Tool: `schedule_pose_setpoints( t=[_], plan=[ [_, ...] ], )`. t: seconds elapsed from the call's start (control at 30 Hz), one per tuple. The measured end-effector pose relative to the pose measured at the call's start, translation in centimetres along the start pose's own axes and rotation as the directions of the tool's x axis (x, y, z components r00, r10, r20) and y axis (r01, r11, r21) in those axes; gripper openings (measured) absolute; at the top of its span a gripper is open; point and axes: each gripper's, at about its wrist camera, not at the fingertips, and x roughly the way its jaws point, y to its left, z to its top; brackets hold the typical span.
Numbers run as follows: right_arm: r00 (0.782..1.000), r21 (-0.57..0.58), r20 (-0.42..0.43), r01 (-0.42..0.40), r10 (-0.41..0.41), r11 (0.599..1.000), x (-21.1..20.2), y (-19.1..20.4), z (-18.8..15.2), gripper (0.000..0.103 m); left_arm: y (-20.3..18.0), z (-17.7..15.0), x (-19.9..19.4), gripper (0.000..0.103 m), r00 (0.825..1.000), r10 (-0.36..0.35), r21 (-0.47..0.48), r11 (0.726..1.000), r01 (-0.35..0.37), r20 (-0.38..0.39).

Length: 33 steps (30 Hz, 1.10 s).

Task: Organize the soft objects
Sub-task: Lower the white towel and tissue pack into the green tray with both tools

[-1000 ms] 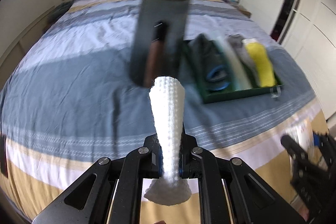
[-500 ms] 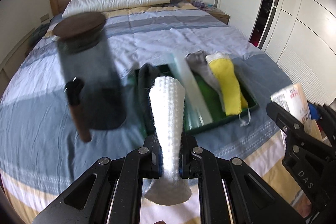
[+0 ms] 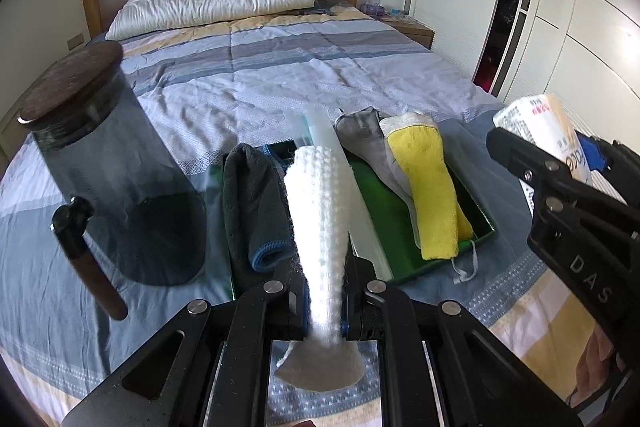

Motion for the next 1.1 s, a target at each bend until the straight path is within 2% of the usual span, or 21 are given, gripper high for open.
schedule_pose_setpoints(
  t=[0.7, 1.1],
  plan=[
    [0.999, -0.02, -0.035, -0.02, 0.019, 1.0, 10.2, -0.6, 1.9, 0.048, 0.4, 2.2, 5.3, 0.008, 0.999, 0.044, -0.01, 0.999, -0.044, -0.017],
    [0.998, -0.038, -0.059, -0.027, 0.025, 0.999, 14.6, -0.3, 2.4, 0.048, 0.7, 2.8, 8.2, 0.008, 0.997, 0.069, -0.029, 0.997, -0.071, -0.04]
  ],
)
